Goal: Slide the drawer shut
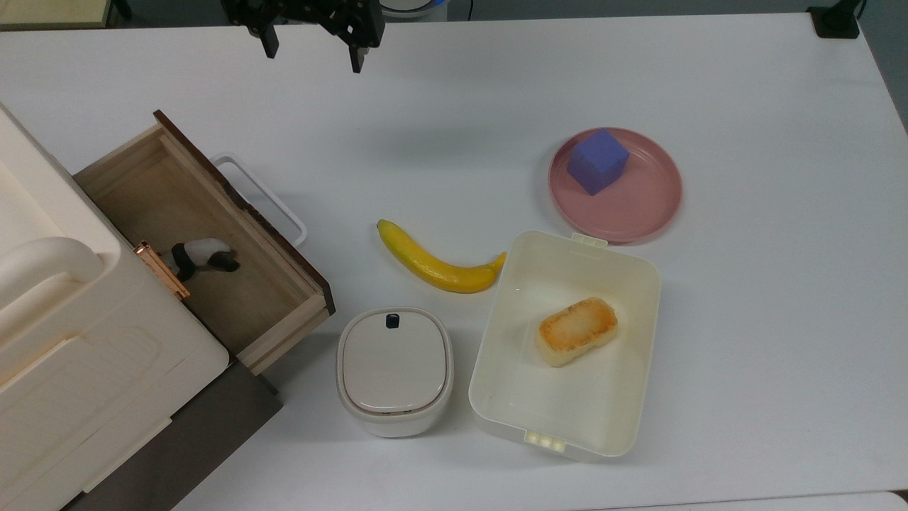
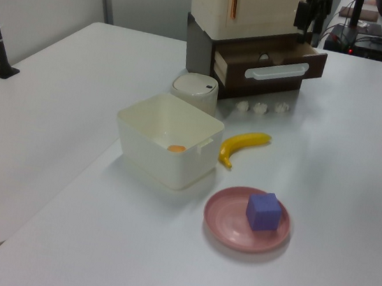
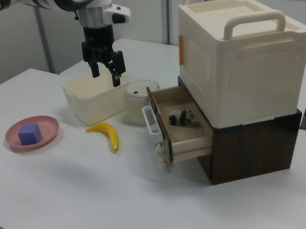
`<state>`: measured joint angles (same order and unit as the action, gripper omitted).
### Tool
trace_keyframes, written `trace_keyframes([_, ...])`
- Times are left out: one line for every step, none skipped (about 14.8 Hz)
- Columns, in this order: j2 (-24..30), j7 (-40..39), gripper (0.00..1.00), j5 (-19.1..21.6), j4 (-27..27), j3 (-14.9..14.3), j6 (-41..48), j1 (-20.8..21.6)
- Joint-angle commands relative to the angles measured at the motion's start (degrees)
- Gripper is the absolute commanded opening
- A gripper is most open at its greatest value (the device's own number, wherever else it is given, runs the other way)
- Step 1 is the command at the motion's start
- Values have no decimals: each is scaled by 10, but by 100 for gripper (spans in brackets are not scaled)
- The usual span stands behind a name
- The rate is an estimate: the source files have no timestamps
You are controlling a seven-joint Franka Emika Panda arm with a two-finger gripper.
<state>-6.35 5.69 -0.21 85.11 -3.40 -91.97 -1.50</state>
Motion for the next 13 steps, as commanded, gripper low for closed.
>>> trace_keyframes([14,-37,100,-7,1,-2,13,-9])
trace_keyframes([14,-38,100,-6,1,-2,21,-9])
trace_keyframes([14,-38,100,-6,1,-2,28,-8])
trace_keyframes([14,-38,100,-5,1,-1,29,-8])
trace_keyframes([14,-38,100,-4,1,-1,28,-8])
trace_keyframes([13,-38,100,-2,1,-1,26,-8])
trace_keyframes([13,-38,100,-1,1,-1,25,-8])
trace_keyframes([13,-39,100,0,1,-1,24,-8])
trace_keyframes([13,-39,100,0,1,-1,24,-9])
trace_keyframes([13,-39,100,1,1,-1,24,-9])
trace_keyframes([14,-39,100,1,1,-1,24,-9])
trace_keyframes([14,-40,100,2,1,-3,25,-9])
trace_keyframes([14,-41,100,3,1,-3,28,-10])
